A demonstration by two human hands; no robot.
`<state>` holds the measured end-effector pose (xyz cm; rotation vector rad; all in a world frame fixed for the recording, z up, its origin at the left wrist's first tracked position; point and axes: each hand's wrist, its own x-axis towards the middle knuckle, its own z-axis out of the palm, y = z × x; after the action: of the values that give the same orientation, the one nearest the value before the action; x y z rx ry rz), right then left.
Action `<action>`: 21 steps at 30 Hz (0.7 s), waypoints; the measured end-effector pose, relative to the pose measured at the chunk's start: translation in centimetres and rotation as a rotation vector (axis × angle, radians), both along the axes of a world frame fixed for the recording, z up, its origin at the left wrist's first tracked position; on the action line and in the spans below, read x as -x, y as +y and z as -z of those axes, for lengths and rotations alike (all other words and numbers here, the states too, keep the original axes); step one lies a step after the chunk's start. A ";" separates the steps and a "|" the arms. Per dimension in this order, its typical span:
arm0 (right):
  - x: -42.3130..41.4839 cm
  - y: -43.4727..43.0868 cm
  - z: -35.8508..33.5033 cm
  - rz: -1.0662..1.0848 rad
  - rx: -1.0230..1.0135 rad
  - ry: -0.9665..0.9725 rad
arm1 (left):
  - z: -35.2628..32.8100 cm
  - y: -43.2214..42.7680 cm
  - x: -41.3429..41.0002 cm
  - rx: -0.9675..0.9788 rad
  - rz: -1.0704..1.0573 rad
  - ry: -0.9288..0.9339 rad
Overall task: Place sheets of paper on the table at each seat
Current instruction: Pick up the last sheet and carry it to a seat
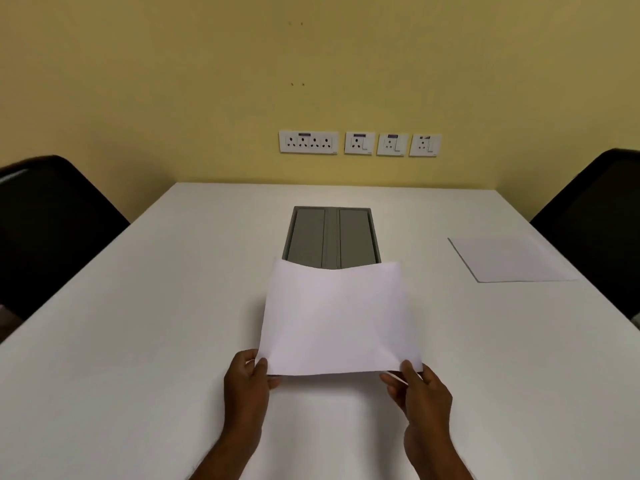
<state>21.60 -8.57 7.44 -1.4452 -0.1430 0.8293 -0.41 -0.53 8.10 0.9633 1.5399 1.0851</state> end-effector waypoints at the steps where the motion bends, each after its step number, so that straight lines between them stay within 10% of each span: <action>1: 0.4 -0.7 -1.4 0.010 -0.013 -0.003 | -1.2 -1.0 0.5 -0.009 -0.007 -0.029; 21: 17.3 -17.7 -23.8 -0.064 -0.165 -0.406 | -26.0 -24.1 17.0 -0.299 -0.268 -0.034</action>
<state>4.34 -26.27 31.28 -1.4425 -0.5542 0.5517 -17.39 -24.66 34.15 0.9473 1.5359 1.5476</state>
